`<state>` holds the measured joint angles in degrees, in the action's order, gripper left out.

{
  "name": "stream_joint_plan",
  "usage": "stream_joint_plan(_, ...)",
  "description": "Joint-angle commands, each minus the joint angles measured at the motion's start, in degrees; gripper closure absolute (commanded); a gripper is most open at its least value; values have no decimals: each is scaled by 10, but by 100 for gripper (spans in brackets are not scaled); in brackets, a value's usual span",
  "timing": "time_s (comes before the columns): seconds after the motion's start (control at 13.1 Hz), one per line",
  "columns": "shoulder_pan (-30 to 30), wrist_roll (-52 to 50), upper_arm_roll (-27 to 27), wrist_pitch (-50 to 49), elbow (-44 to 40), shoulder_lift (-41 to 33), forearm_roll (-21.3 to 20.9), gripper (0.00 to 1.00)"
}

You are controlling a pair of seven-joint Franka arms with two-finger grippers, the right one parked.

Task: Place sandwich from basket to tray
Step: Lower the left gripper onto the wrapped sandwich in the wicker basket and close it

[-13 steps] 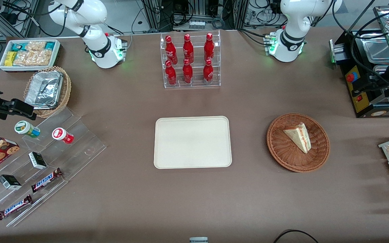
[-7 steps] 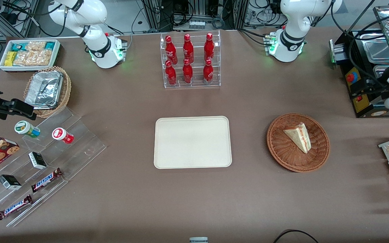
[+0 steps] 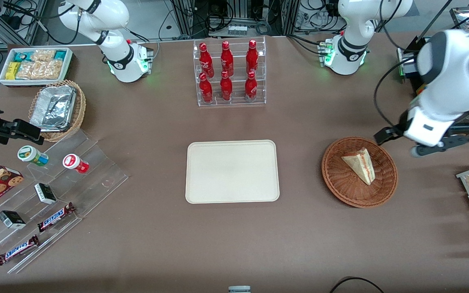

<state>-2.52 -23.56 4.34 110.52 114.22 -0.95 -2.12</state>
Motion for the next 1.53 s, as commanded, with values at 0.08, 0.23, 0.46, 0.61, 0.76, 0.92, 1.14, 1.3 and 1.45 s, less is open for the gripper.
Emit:
stream_joint_plan(0.08,2,-23,-1,72,83,-16,-5,0)
stream_joint_plan(0.23,2,-72,-1,110,114,-5,-5,0)
stream_joint_plan(0.46,3,-90,-1,132,123,13,-5,0)
stream_joint_plan(0.61,9,-103,-1,162,129,35,-5,0)
stream_joint_plan(0.76,9,-128,-1,196,136,59,-4,0)
stream_joint_plan(0.92,9,-131,-1,219,138,79,-4,0)
stream_joint_plan(1.14,9,-148,-1,261,138,108,-3,0)
stream_joint_plan(1.3,9,-149,-1,276,138,125,-3,0)
stream_joint_plan(1.45,13,-150,-1,283,138,135,-3,0)
